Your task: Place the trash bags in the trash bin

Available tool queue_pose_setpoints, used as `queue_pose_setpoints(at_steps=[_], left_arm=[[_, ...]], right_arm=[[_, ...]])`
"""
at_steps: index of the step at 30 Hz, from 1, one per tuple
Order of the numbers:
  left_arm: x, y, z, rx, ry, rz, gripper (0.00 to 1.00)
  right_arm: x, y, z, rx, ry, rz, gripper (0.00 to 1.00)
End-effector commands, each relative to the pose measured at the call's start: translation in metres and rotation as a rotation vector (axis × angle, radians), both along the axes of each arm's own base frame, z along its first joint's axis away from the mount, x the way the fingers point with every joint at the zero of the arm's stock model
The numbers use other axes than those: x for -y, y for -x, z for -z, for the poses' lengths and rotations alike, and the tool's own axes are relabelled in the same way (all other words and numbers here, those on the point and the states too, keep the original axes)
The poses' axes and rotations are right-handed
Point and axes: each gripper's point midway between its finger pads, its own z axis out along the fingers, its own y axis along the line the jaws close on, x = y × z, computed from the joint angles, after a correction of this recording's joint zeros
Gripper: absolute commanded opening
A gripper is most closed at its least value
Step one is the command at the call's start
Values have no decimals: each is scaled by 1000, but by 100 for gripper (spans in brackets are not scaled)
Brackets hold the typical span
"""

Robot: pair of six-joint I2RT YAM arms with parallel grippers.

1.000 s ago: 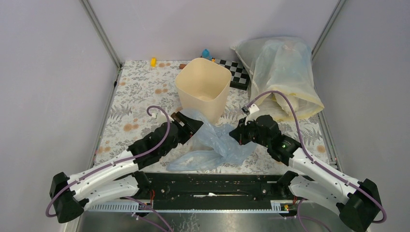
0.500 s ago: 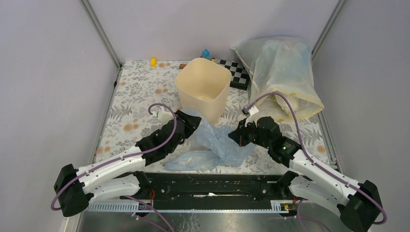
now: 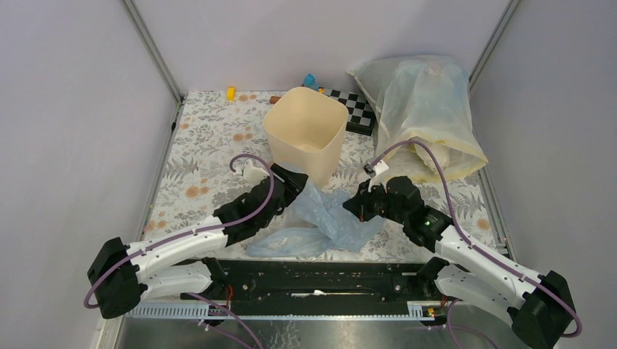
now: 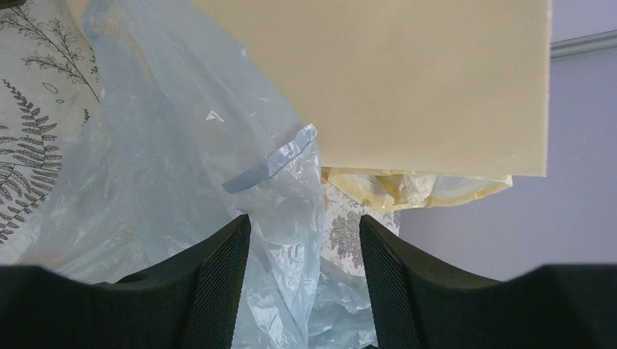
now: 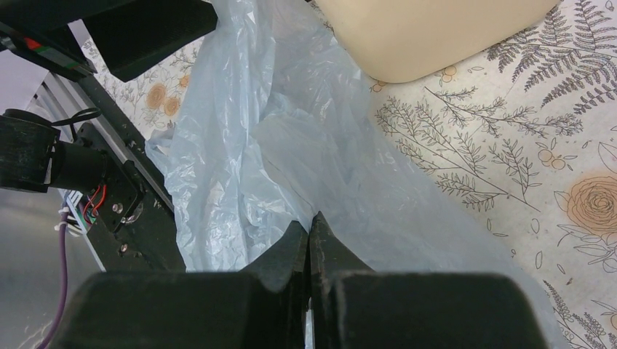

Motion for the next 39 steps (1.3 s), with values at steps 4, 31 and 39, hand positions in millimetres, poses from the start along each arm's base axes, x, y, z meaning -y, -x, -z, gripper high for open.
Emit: queue_pose_setpoints(at_steps=[4,31,39], left_arm=[[10,-11,-7,15,81,-11,59],[-58,-5,-21,61,-67,-40,0],[-94,8,-34,86,-148,-51,0]], right_arm=[[-9,2,-14,40,-47,-40,0],[66,-33,12,48,64,448,0],[115,-40,20,46,128,723,0]])
